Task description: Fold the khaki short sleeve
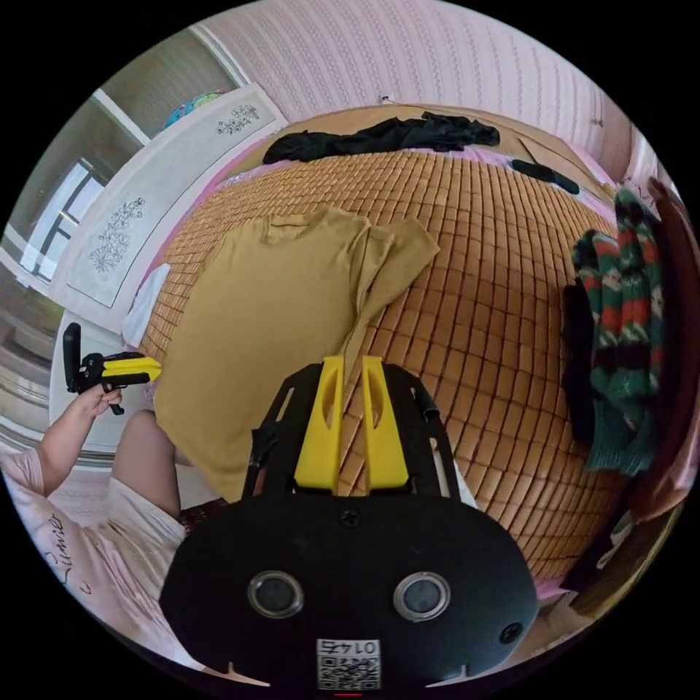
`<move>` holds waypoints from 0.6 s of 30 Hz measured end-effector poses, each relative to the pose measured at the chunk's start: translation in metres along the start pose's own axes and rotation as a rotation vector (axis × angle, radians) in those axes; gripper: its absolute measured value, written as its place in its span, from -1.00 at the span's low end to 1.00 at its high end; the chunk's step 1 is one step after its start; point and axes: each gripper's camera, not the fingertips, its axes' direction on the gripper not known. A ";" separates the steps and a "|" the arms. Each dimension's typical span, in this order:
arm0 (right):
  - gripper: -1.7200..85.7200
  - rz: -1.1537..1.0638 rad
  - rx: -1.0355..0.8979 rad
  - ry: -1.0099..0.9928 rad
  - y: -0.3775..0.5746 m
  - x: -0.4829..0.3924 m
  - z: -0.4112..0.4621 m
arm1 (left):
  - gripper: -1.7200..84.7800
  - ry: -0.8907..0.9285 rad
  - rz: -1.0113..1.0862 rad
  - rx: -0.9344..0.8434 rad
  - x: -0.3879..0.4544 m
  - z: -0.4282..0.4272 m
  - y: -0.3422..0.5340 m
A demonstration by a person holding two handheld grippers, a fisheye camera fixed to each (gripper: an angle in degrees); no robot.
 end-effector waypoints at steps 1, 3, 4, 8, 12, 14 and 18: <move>-0.85 -0.004 0.023 0.029 -0.027 0.000 0.010 | -0.93 0.011 0.013 0.003 -0.001 0.005 -0.011; -0.83 0.010 0.039 0.061 -0.064 0.003 0.031 | -0.93 0.061 0.061 0.020 -0.008 0.024 -0.055; -0.82 0.039 0.037 0.064 -0.085 0.009 0.047 | -0.93 0.069 0.073 0.023 -0.009 0.028 -0.066; -0.89 0.096 -0.046 0.108 -0.122 0.026 0.090 | -0.93 0.110 0.097 0.021 -0.021 0.054 -0.129; -0.97 0.175 0.069 0.008 -0.108 0.050 0.062 | -0.93 0.121 0.139 -0.007 -0.017 0.070 -0.186; -0.97 0.231 0.131 -0.037 -0.087 0.064 0.037 | -0.93 0.126 0.168 -0.012 -0.009 0.075 -0.214; -0.97 0.410 0.170 -0.059 -0.025 0.099 -0.003 | -0.92 0.141 0.242 -0.037 0.021 0.098 -0.287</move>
